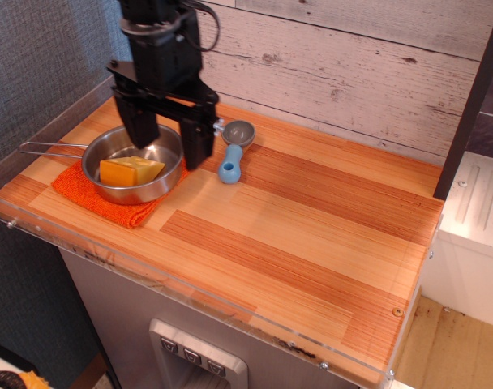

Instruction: Place the cheese inside of pot.

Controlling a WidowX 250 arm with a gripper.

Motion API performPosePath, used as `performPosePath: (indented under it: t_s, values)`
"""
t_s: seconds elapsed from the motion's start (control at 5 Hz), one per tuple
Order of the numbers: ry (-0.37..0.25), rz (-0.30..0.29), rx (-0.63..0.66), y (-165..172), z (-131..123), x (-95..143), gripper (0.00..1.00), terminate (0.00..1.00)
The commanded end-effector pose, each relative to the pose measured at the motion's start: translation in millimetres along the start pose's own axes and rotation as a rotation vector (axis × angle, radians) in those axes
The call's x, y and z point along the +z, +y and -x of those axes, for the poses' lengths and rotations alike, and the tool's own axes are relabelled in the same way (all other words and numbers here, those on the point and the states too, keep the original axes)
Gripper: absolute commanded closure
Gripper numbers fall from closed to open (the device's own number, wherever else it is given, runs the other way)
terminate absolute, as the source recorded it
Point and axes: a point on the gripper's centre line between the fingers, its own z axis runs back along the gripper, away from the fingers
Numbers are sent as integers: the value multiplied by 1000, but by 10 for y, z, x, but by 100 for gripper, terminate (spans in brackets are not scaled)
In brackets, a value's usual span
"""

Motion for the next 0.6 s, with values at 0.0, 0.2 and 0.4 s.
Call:
performPosePath:
  t_s: [0.0, 0.2, 0.4]
  values:
    - [-5, -45, 2, 51, 43, 122, 0, 0]
    - [-5, -45, 2, 51, 43, 122, 0, 0]
    - [-5, -45, 2, 51, 43, 122, 0, 100]
